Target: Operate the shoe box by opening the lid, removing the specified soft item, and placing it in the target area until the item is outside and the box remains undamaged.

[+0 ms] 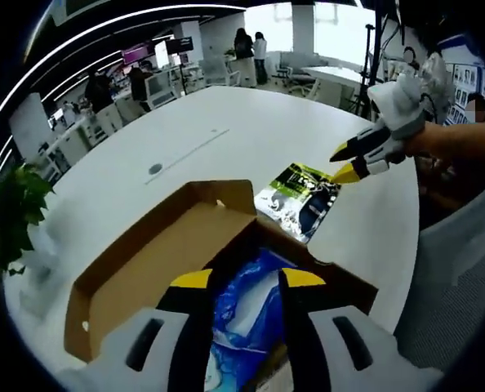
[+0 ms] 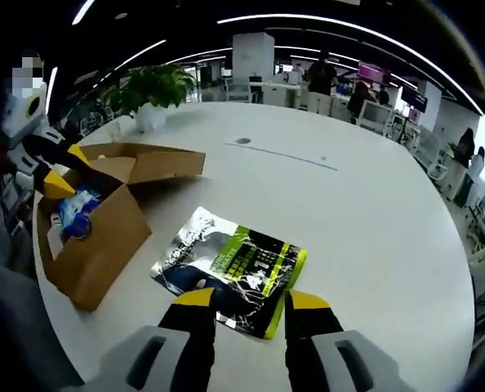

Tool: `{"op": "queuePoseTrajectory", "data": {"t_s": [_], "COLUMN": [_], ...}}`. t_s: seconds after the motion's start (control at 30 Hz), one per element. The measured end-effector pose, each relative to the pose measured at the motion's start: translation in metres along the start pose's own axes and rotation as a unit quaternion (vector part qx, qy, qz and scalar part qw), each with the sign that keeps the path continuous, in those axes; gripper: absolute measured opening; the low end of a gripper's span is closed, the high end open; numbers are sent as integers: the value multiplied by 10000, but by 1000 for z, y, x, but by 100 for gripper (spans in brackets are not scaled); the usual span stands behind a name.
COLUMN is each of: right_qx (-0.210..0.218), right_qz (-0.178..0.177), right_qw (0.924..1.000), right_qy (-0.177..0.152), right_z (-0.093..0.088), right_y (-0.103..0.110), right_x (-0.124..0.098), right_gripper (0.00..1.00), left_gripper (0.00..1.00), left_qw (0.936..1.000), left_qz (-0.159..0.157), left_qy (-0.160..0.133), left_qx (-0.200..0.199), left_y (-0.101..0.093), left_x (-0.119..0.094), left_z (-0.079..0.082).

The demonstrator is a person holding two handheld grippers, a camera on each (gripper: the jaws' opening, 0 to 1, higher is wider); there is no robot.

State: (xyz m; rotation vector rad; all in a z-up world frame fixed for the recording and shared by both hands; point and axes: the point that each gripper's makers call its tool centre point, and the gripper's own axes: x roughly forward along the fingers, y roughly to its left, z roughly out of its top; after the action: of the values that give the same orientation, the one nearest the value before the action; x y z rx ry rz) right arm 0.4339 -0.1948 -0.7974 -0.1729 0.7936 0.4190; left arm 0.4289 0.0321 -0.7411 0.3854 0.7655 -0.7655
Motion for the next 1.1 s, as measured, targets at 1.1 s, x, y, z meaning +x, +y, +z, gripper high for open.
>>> {"op": "queuePoseTrajectory", "data": {"t_s": [1.1], "right_qx": [-233], "right_qz": [1096], "right_qw": [9920], "right_qy": [-575], "right_z": [47], "right_y": [105], "right_x": [-24], "right_gripper": [45], "left_gripper": [42], "left_qw": [9928], "left_qz": [638], "left_qy": [45], "left_qx": [-1015], "left_y": [52], "left_x": [-68], "left_z": [-76]}}
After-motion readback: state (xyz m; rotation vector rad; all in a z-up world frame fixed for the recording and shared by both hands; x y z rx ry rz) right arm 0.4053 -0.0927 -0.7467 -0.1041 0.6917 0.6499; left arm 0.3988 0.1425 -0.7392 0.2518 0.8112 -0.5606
